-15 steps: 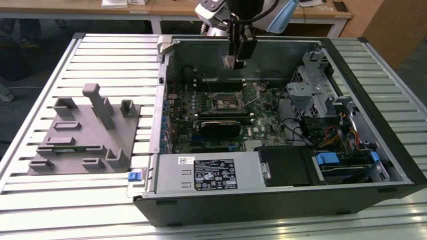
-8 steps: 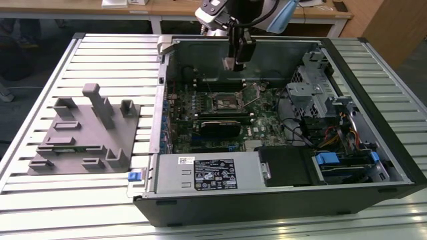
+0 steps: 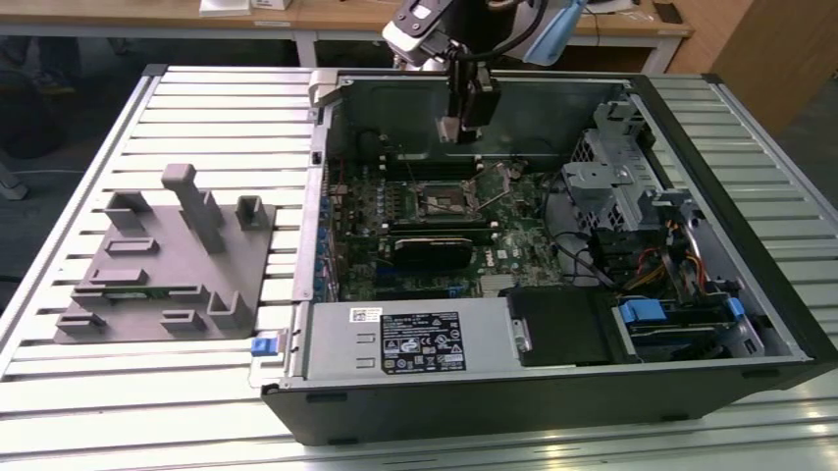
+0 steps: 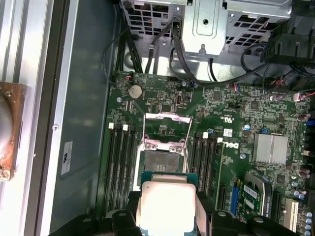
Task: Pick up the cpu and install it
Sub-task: 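Place the cpu into insertion slot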
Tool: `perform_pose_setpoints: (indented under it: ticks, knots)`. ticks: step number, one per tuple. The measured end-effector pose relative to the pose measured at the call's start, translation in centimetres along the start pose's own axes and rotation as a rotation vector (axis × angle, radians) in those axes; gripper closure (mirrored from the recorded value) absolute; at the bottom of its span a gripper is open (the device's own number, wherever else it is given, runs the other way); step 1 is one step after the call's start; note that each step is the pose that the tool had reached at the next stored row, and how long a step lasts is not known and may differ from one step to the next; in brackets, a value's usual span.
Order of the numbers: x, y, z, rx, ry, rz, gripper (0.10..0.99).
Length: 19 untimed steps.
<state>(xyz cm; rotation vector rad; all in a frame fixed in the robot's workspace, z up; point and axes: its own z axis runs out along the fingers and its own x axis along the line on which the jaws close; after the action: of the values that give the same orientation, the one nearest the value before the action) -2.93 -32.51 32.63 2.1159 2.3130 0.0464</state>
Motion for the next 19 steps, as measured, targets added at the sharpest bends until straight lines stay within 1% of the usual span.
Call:
perform_pose_setpoints:
  ticks: [5,13,19]
  knots:
    - [0.00,-0.01,0.28,0.000,-0.0002,0.004,0.557]
    - [0.00,-0.01,0.38,0.000,-0.0012,0.004,0.557]
    - [-0.01,-0.02,0.74,0.000,-0.0013,0.004,0.557]
